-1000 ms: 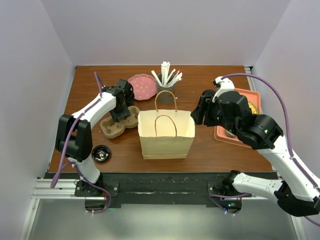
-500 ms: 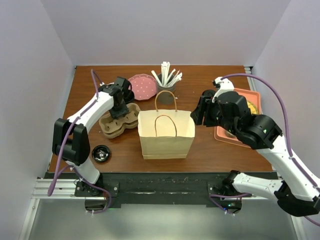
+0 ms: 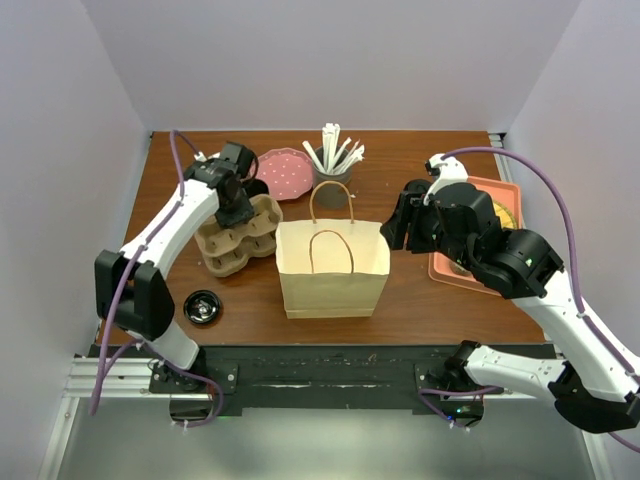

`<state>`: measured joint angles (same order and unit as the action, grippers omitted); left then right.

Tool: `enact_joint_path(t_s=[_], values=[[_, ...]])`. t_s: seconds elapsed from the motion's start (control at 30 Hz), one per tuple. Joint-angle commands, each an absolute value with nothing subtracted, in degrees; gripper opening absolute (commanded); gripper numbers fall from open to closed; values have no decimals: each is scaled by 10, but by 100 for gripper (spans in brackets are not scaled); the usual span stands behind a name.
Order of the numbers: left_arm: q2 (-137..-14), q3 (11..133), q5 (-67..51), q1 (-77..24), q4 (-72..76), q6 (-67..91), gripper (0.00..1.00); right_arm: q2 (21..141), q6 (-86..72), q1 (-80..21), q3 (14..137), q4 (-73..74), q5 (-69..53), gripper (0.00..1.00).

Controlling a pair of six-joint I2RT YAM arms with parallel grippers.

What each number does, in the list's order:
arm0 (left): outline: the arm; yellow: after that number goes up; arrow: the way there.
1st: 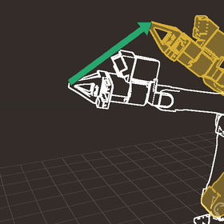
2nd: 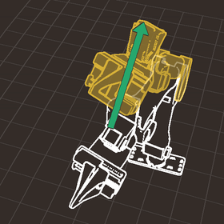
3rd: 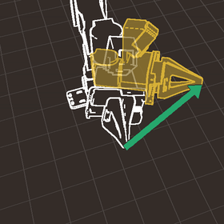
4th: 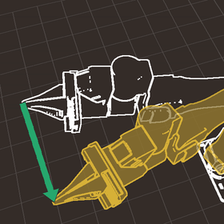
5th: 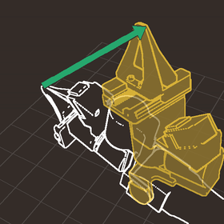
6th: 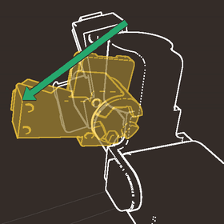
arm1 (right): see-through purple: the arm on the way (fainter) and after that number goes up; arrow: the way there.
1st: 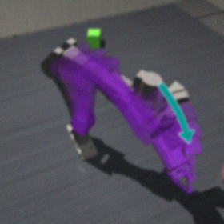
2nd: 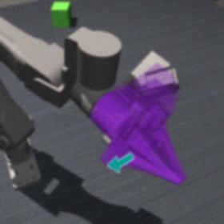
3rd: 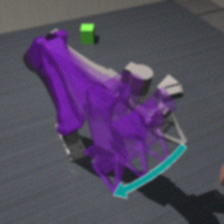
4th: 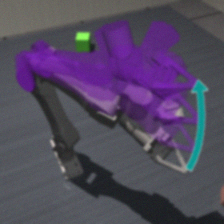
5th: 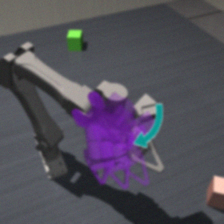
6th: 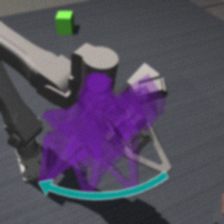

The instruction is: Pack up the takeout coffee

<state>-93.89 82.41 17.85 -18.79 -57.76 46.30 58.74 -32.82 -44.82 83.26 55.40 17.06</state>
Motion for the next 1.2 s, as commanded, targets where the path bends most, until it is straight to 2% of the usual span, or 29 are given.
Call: enact_joint_path(t_s=[0.0, 0.13, 0.33, 0.47, 0.67, 0.83, 0.93, 1.17], values=[[-874, 868, 148, -186, -594, 441, 30, 584, -330, -446, 838, 531, 185, 61], [-851, 910, 106, -186, -620, 432, 28, 587, -324, -446, 839, 531, 188, 61], [-832, 1037, 21, -186, -678, 431, 26, 583, -325, -446, 838, 529, 188, 61], [-825, 1123, -78, -186, -699, 436, 25, 578, -324, -446, 838, 527, 191, 61], [-809, 1182, -183, -186, -710, 480, 24, 573, -324, -446, 830, 522, 185, 62], [-769, 1161, -268, -187, -642, 551, 22, 570, -323, -446, 824, 522, 178, 62], [-732, 1109, -298, -187, -581, 601, 22, 566, -323, -446, 818, 521, 175, 62], [-667, 1004, -317, -193, -491, 664, 23, 562, -308, -446, 813, 502, 147, 62]])
